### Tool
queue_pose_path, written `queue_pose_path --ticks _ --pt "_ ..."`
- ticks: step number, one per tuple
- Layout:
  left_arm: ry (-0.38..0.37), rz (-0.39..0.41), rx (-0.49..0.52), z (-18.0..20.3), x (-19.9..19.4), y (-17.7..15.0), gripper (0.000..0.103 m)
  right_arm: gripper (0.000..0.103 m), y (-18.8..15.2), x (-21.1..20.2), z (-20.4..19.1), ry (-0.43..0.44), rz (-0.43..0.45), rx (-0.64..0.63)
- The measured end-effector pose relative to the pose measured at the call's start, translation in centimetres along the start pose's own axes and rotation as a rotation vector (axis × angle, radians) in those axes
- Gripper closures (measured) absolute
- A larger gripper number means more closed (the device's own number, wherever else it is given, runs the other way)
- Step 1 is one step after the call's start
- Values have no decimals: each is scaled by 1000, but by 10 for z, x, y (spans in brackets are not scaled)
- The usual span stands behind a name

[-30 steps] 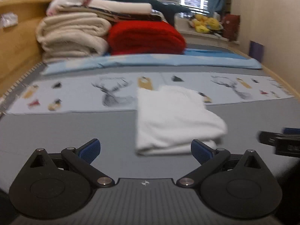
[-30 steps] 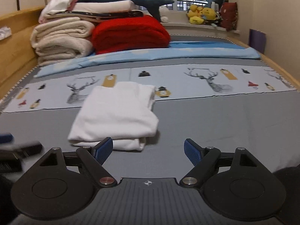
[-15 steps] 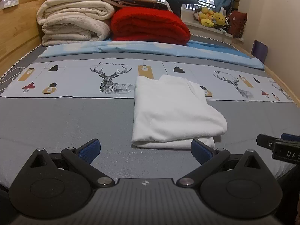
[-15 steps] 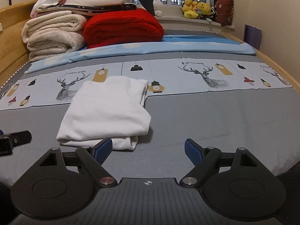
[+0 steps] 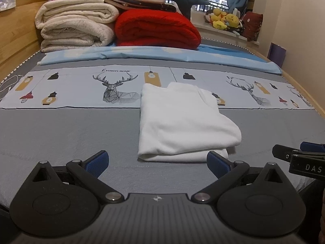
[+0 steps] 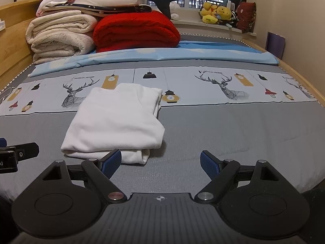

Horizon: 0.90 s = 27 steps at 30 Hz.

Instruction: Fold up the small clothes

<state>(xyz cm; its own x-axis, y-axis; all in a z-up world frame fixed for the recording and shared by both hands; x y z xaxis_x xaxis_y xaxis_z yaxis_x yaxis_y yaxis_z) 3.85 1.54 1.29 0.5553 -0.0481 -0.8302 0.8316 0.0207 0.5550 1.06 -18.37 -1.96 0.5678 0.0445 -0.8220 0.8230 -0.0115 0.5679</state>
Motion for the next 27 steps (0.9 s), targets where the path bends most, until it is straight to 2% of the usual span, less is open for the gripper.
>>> queue_pose_path --ticks 27 --pt "-15 3 14 4 1 0 0 16 -1 3 -5 -8 -1 -26"
Point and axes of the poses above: each gripper's, at about its wrist camera, not at the fingertips, and x roughly the way its jaws point, z to its right, y to its top, the point moved 4 cm from there along x, roughly the way its jaws point, and after that the axes turned 13 degrees about -z, right-handed, at the moved point
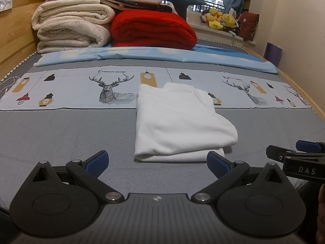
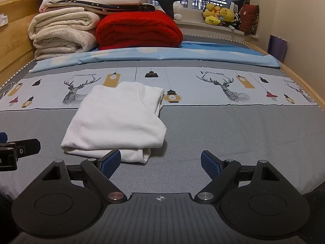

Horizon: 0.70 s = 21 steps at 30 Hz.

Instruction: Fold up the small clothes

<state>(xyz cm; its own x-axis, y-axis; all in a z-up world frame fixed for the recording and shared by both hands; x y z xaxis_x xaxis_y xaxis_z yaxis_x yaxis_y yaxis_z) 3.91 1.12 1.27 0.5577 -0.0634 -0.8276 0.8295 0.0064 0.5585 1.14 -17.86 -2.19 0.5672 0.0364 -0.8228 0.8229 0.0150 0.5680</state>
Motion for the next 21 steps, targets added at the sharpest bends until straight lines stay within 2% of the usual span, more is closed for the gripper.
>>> queue_pose_path --ticks 21 --pt "-9 -2 15 -1 3 -2 0 16 -1 2 1 -2 -6 -9"
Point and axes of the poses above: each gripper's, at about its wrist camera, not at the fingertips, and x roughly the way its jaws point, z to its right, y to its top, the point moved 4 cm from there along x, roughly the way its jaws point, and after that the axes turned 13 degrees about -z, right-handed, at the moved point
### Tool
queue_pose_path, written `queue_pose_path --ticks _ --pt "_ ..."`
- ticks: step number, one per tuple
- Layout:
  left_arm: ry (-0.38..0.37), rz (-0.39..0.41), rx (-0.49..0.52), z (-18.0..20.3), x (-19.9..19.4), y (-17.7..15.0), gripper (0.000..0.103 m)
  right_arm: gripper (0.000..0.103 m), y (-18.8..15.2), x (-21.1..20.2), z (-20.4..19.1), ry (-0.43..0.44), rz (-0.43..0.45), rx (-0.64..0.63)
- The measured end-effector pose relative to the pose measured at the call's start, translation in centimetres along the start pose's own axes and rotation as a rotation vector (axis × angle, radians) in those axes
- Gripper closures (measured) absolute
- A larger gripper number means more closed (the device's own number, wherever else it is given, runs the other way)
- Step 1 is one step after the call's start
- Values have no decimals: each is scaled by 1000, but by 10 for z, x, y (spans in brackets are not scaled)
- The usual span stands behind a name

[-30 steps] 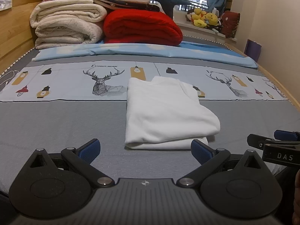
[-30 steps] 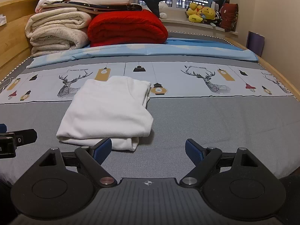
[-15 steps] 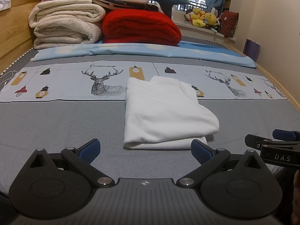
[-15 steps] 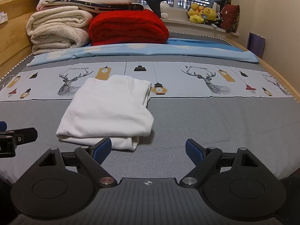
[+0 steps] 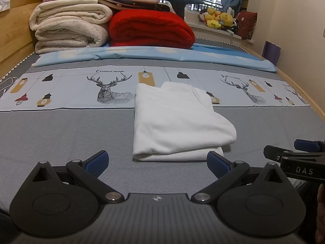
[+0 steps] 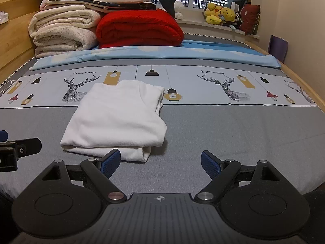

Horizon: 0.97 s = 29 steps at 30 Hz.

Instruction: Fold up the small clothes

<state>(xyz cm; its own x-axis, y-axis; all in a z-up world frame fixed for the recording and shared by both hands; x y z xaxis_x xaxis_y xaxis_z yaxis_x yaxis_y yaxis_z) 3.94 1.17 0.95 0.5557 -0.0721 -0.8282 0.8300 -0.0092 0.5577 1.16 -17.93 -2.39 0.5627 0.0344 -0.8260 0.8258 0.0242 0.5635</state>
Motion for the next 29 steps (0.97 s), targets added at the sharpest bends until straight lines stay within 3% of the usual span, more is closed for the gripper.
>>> queue_pose_path --ticks 29 --pt "-21 6 22 -5 -1 -1 0 16 0 1 0 1 -1 -7"
Point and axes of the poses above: each gripper's, at about its wrist camera, not at the fingertips, and x roughly the way its jaws point, z to its right, y to its top, the point moved 4 cm from there along x, roughly the way its jaws point, and after that the axes turned 13 degrees about -z, right-handed, at the moved point
